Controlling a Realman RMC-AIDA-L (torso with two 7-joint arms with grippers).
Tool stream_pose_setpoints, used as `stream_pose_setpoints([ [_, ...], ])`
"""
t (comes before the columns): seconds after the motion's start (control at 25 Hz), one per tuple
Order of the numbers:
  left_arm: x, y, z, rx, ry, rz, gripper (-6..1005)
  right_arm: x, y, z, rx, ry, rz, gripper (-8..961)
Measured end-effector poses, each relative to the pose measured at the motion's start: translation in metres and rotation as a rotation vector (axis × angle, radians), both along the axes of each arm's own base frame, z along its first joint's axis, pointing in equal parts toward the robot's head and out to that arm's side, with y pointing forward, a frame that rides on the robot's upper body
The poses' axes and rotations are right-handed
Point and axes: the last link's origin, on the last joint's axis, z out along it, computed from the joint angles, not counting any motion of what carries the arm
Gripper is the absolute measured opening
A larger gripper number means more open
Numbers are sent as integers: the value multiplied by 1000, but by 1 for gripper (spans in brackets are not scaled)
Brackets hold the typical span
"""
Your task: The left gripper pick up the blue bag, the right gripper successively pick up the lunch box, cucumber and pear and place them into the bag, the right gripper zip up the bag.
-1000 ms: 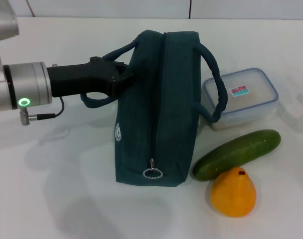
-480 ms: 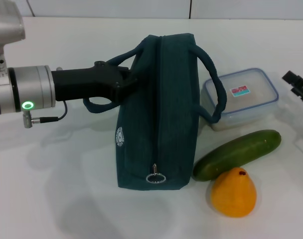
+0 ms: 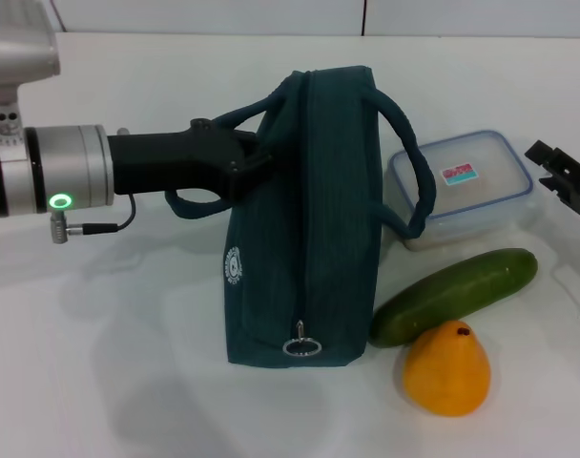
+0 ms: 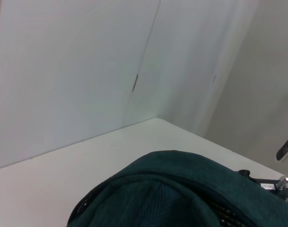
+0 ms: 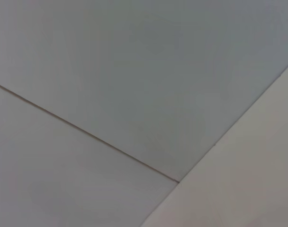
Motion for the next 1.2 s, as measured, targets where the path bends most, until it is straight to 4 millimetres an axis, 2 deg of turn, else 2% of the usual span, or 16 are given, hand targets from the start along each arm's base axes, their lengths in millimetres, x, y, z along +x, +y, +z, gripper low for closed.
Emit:
stream_pose_setpoints([
  [0.52,8,2,0,-11,-10,-22,41,-14,17,-1,-99,63,-6,725],
  [1.2,12,1,-4,-20,-26,-31,41,-21,30,0,-105,36,8,724],
])
